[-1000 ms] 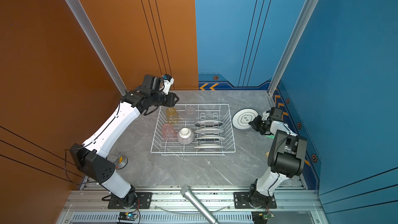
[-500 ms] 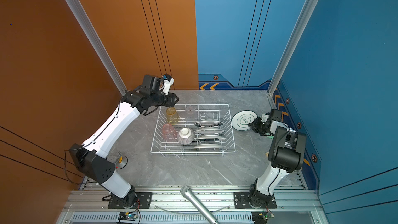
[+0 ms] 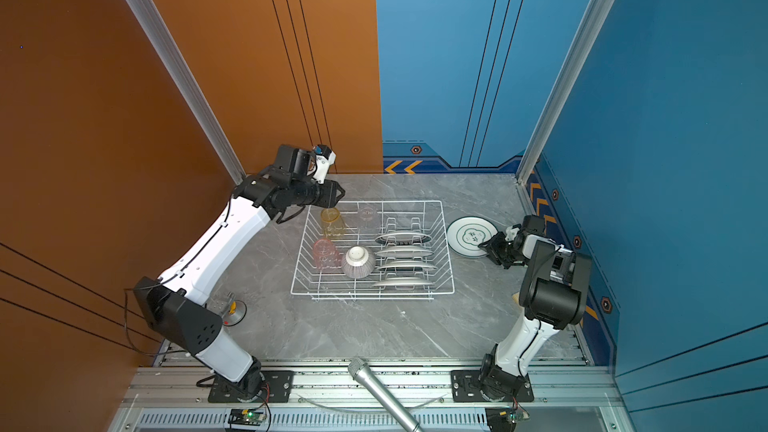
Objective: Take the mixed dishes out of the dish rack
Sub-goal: 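Lower the plate flat onto the table beside the rack with the right gripper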
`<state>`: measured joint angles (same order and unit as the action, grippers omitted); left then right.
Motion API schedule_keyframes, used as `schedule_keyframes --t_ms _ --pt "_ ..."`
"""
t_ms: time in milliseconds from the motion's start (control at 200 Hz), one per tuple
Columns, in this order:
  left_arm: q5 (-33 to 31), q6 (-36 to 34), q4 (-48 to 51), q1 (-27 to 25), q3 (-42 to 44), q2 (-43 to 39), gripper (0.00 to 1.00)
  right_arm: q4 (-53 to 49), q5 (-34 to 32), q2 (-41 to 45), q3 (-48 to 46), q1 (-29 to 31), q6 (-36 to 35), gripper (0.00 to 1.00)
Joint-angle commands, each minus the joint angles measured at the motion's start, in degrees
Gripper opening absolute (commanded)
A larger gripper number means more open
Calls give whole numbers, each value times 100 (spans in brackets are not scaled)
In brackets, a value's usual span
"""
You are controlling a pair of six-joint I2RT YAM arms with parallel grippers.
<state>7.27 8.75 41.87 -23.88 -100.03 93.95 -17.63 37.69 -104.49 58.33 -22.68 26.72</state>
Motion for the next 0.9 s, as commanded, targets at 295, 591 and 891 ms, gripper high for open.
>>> schedule_keyframes --t_ms 295,591,891 --pt "-60 -144 159 44 148 -153 46 -713 -686 77 11 -35 -495 36" --pt "-94 -236 213 15 248 -150 47 -983 -1058 295 -8 -44 -589 50" --pt "-96 -562 224 -279 302 6 55 -1407 -1632 1097 7 -114 -659 59"
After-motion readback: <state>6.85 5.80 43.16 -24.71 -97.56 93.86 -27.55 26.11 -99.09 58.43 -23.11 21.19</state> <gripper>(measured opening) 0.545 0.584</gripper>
